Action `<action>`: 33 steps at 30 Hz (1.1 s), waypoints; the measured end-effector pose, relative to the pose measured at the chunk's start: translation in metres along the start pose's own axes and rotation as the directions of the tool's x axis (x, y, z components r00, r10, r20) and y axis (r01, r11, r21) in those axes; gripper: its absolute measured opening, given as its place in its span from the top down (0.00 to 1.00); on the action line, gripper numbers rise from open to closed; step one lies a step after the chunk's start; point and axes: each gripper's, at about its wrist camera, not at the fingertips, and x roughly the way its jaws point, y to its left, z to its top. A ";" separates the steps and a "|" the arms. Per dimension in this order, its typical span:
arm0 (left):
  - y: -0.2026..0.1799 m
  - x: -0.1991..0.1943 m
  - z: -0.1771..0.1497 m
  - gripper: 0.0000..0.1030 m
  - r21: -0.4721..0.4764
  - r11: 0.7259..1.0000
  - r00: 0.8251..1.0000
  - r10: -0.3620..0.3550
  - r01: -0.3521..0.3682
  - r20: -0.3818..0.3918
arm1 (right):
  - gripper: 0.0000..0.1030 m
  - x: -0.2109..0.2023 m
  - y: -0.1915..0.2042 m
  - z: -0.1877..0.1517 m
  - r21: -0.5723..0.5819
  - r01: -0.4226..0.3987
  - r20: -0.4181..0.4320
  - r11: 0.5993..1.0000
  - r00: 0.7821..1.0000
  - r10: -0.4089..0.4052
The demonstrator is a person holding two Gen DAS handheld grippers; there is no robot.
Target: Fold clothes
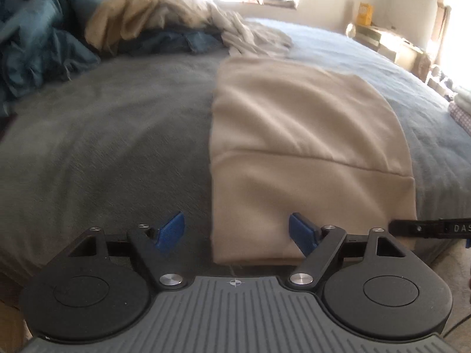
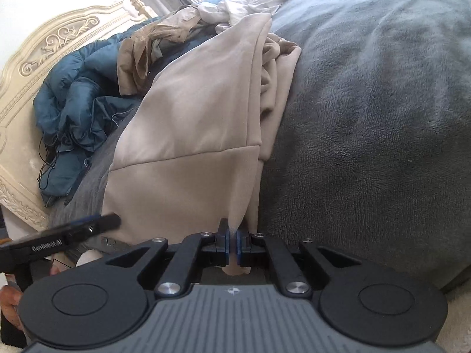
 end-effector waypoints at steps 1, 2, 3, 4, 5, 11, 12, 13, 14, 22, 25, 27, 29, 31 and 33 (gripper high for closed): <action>-0.002 -0.007 0.002 0.22 0.018 0.999 0.999 0.029 -0.030 0.038 | 0.96 0.000 -0.002 0.000 0.014 -0.006 0.001 1.000 1.000 0.006; -0.004 -0.012 0.005 0.22 0.032 0.999 0.997 0.032 -0.034 0.068 | 0.96 0.001 -0.003 -0.001 0.028 -0.013 0.003 1.000 1.000 0.013; -0.007 -0.015 0.007 0.22 0.040 0.999 0.995 0.016 -0.020 0.093 | 0.96 0.001 -0.005 -0.001 0.042 -0.020 0.005 0.999 1.000 0.020; -0.010 -0.019 0.009 0.22 0.049 0.999 0.993 0.000 -0.006 0.119 | 0.96 0.001 -0.006 -0.002 0.050 -0.024 0.007 0.998 1.000 0.024; -0.013 -0.020 0.012 0.22 0.059 0.998 0.991 -0.017 0.009 0.135 | 0.96 0.001 -0.006 -0.002 0.051 -0.024 0.011 0.998 1.000 0.024; -0.042 0.009 0.014 0.23 0.134 0.987 0.993 -0.098 0.090 0.060 | 0.96 -0.001 -0.001 -0.008 0.019 -0.004 0.044 1.000 0.999 0.003; -0.044 0.020 0.011 0.20 0.140 0.986 0.996 -0.092 0.089 0.013 | 0.96 -0.002 0.000 -0.009 0.017 -0.003 0.047 1.000 0.999 0.002; -0.047 0.027 0.007 0.17 0.151 0.985 0.997 -0.081 0.081 -0.012 | 0.95 -0.004 0.000 -0.009 0.015 -0.003 0.049 1.000 0.999 0.002; -0.050 0.028 0.004 0.13 0.167 0.983 0.997 -0.072 0.073 -0.012 | 0.95 -0.006 0.002 -0.009 0.011 -0.001 0.052 1.000 0.999 0.001; -0.053 0.030 0.006 0.11 0.174 0.983 0.997 -0.059 0.066 -0.045 | 0.94 -0.058 0.038 0.013 -0.137 0.015 0.148 0.990 0.989 0.005; -0.054 0.031 0.008 0.11 0.170 0.983 0.997 -0.053 0.062 -0.058 | 0.94 -0.070 0.067 0.028 -0.242 0.042 0.221 0.969 0.975 0.013; -0.057 0.031 0.007 0.11 0.176 0.983 0.997 -0.046 0.056 -0.064 | 0.94 -0.074 0.079 0.036 -0.275 0.044 0.260 0.960 0.965 0.030; -0.058 0.032 0.007 0.11 0.178 0.983 0.997 -0.040 0.052 -0.070 | 0.94 -0.076 0.087 0.042 -0.298 0.037 0.286 0.954 0.957 0.052; -0.059 0.033 0.008 0.11 0.177 0.983 0.996 -0.036 0.049 -0.076 | 0.92 -0.069 0.091 0.046 -0.313 0.057 0.298 0.948 0.954 0.041; -0.060 0.033 0.009 0.11 0.178 0.983 0.996 -0.029 0.044 -0.085 | 0.92 -0.056 0.092 0.046 -0.330 0.105 0.311 0.938 0.950 0.003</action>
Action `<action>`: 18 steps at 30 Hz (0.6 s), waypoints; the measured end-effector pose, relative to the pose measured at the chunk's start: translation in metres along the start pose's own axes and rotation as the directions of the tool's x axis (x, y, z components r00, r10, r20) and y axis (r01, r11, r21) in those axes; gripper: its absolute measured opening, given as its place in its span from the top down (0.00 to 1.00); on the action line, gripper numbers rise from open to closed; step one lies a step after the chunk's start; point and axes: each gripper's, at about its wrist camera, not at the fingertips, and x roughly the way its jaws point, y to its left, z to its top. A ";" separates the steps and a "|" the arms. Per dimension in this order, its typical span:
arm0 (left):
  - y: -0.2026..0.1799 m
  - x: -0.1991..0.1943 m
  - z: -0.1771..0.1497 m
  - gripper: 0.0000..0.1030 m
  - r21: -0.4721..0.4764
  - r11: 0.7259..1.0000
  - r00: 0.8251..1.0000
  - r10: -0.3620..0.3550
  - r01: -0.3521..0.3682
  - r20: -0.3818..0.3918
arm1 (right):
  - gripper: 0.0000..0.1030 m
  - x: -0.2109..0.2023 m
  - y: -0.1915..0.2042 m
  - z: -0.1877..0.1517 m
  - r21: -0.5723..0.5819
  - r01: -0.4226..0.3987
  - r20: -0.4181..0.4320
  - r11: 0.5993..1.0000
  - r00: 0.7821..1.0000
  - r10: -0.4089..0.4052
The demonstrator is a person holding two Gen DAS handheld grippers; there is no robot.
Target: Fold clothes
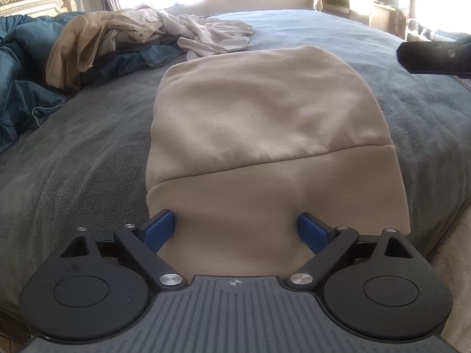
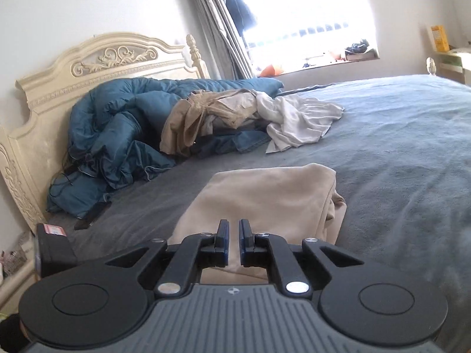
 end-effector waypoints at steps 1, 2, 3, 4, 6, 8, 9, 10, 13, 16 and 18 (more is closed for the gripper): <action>-0.001 0.000 0.001 0.10 0.001 1.000 1.000 0.003 -0.003 -0.005 | 0.92 0.007 0.001 -0.003 -0.017 0.022 0.000 1.000 1.000 -0.022; -0.001 0.001 0.001 0.10 0.001 1.000 1.000 0.005 -0.005 -0.010 | 0.92 0.016 0.000 -0.007 -0.033 0.046 -0.010 0.998 0.999 -0.046; -0.002 0.001 0.002 0.10 0.003 1.000 1.000 0.007 -0.007 -0.013 | 0.92 0.025 -0.003 -0.015 -0.048 0.077 -0.033 0.996 0.996 -0.079; -0.002 0.002 0.003 0.10 0.005 1.000 1.000 0.009 -0.009 -0.017 | 0.91 0.035 -0.007 -0.022 -0.064 0.114 -0.059 0.991 0.991 -0.117; -0.003 0.002 0.003 0.10 0.010 1.000 1.000 0.011 -0.010 -0.024 | 0.93 0.053 -0.019 -0.042 -0.081 0.147 -0.134 0.986 0.978 -0.157; -0.005 0.003 0.004 0.09 0.019 1.000 0.999 0.017 -0.016 -0.029 | 0.93 0.055 -0.026 -0.047 -0.056 0.146 -0.143 0.988 0.978 -0.153; -0.006 0.003 0.003 0.08 0.023 1.000 0.999 0.021 -0.020 -0.031 | 0.93 0.052 -0.028 -0.047 -0.038 0.141 -0.136 0.989 0.980 -0.145; -0.006 0.004 0.003 0.08 0.027 0.999 0.999 0.025 -0.024 -0.033 | 0.93 0.050 -0.027 -0.044 -0.035 0.143 -0.132 0.989 0.980 -0.146; -0.008 0.005 0.004 0.07 0.033 0.999 0.999 0.034 -0.033 -0.041 | 0.85 0.038 -0.016 -0.025 -0.095 0.152 -0.048 0.984 0.986 -0.157; -0.008 0.006 0.006 0.07 0.036 0.999 0.998 0.041 -0.039 -0.046 | 0.85 0.040 -0.012 -0.010 -0.141 0.159 0.011 0.977 0.987 -0.159; -0.009 0.006 0.005 0.07 0.038 0.998 0.998 0.044 -0.042 -0.048 | 0.85 0.054 -0.019 -0.006 -0.135 0.162 -0.004 0.978 0.987 -0.163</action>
